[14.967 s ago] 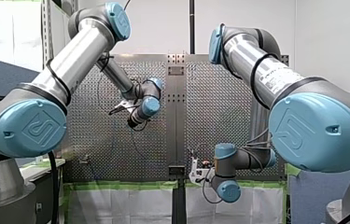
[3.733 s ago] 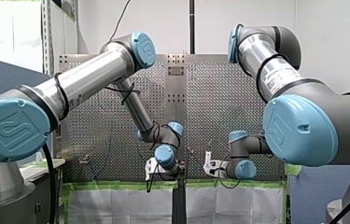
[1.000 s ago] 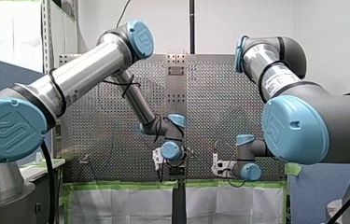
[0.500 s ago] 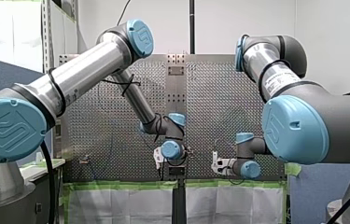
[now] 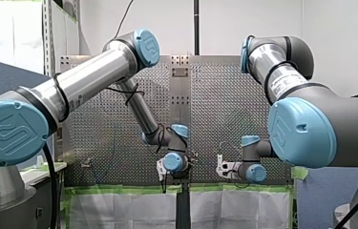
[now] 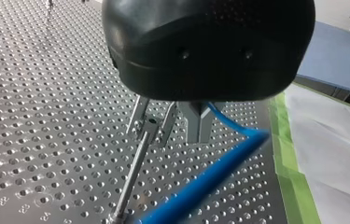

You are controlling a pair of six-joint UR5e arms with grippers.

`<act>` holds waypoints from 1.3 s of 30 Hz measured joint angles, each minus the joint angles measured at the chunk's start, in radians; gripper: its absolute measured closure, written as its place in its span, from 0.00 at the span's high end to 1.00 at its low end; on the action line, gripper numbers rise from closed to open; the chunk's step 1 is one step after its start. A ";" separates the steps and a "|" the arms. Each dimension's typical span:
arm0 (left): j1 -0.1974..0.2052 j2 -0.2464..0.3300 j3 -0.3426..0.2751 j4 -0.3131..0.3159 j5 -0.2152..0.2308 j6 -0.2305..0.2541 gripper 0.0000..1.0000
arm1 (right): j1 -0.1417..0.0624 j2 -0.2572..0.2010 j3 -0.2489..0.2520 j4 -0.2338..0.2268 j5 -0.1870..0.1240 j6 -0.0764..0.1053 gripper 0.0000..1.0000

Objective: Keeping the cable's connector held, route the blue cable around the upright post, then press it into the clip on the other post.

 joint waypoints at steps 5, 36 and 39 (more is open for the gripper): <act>0.009 -0.001 0.000 0.014 0.015 0.009 0.00 | 0.001 0.000 -0.003 0.002 0.000 0.000 0.00; 0.033 0.000 0.000 0.017 0.050 0.067 0.00 | -0.004 -0.001 -0.045 0.009 -0.035 -0.003 0.00; 0.034 0.000 0.000 0.016 0.055 0.079 0.00 | -0.004 -0.001 -0.048 0.009 -0.036 -0.003 0.00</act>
